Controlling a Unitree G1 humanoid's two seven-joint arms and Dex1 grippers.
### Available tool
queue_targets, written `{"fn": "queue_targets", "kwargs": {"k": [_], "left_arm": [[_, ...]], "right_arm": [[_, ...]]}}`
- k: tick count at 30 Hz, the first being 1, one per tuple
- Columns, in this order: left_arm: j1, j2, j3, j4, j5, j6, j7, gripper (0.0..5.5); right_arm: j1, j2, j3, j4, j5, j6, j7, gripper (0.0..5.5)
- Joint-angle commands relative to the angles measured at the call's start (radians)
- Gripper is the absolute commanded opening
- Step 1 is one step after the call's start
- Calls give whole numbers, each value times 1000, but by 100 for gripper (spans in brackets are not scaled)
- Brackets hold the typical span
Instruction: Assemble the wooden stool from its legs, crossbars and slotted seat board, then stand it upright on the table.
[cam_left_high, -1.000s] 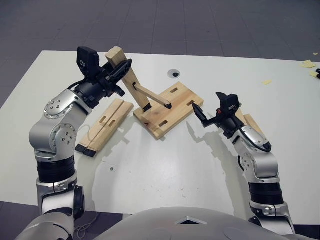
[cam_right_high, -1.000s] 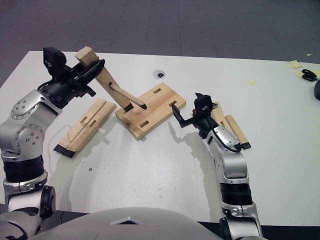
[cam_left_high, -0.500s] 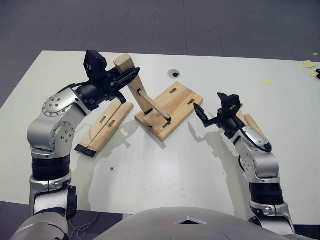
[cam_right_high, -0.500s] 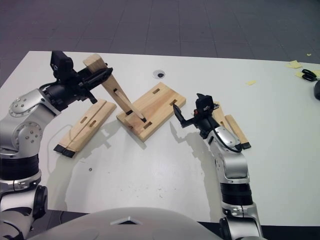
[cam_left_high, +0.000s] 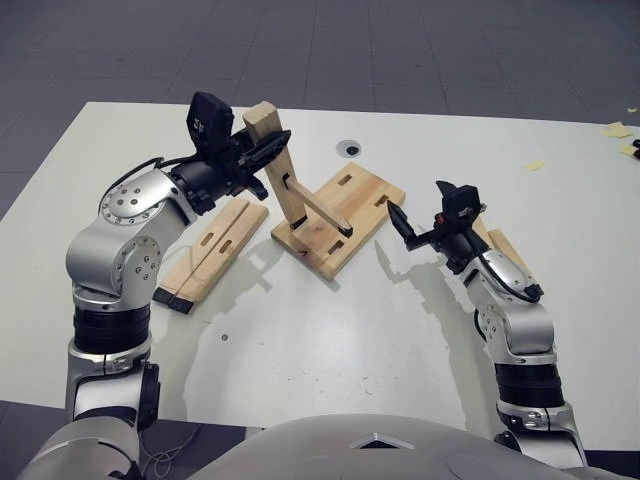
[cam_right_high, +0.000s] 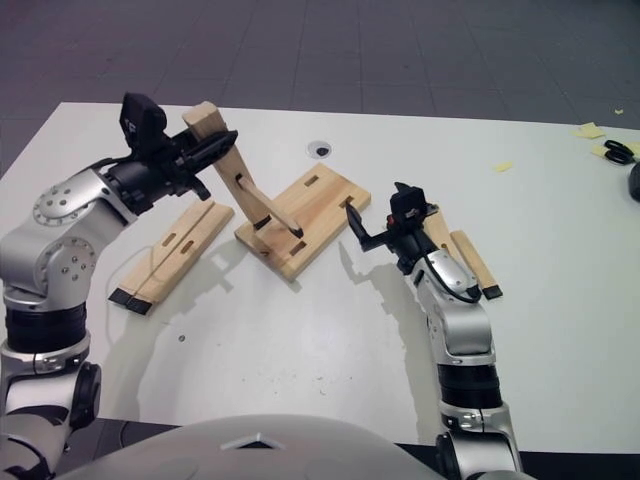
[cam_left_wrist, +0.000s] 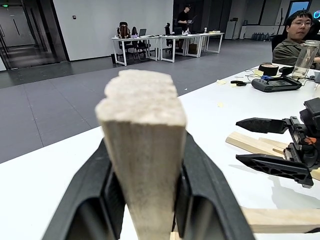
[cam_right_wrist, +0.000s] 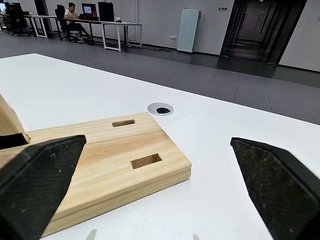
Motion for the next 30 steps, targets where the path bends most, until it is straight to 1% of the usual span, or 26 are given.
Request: {"fn": "queue_targets", "kwargs": {"k": [1, 6, 8, 9, 12, 13, 17, 22, 27, 30], "left_arm": [[260, -29, -82, 54, 31, 191, 86, 102], [391, -104, -4, 11, 10, 61, 136, 102], [441, -67, -71, 4, 83, 1, 120, 102], [452, -30, -121, -8, 110, -6, 93, 102], [416, 91, -253, -26, 207, -50, 8, 102], [389, 125, -282, -25, 236, -68, -14, 103], [255, 169, -307, 8, 212, -45, -48, 107], [169, 144, -302, 113, 117, 4, -57, 108], [195, 100, -293, 182, 32, 66, -22, 108], [216, 96, -311, 167, 22, 49, 1, 108]], "right_arm": [[-2, 4, 2, -3, -18, -11, -14, 540], [-5, 25, -9, -3, -26, -21, -45, 540], [-4, 36, -8, 1, -31, -26, -60, 540], [-4, 40, -7, 1, -32, -27, -66, 540], [-6, 46, -8, 3, -36, -28, -77, 540], [-8, 46, -8, 5, -37, -28, -79, 540], [-15, 43, -9, 6, -38, -25, -84, 540], [-16, 47, -3, 5, -42, -25, -92, 540], [-14, 51, -2, 1, -44, -24, -97, 540], [-14, 53, -5, 3, -44, -25, -101, 540]]}}
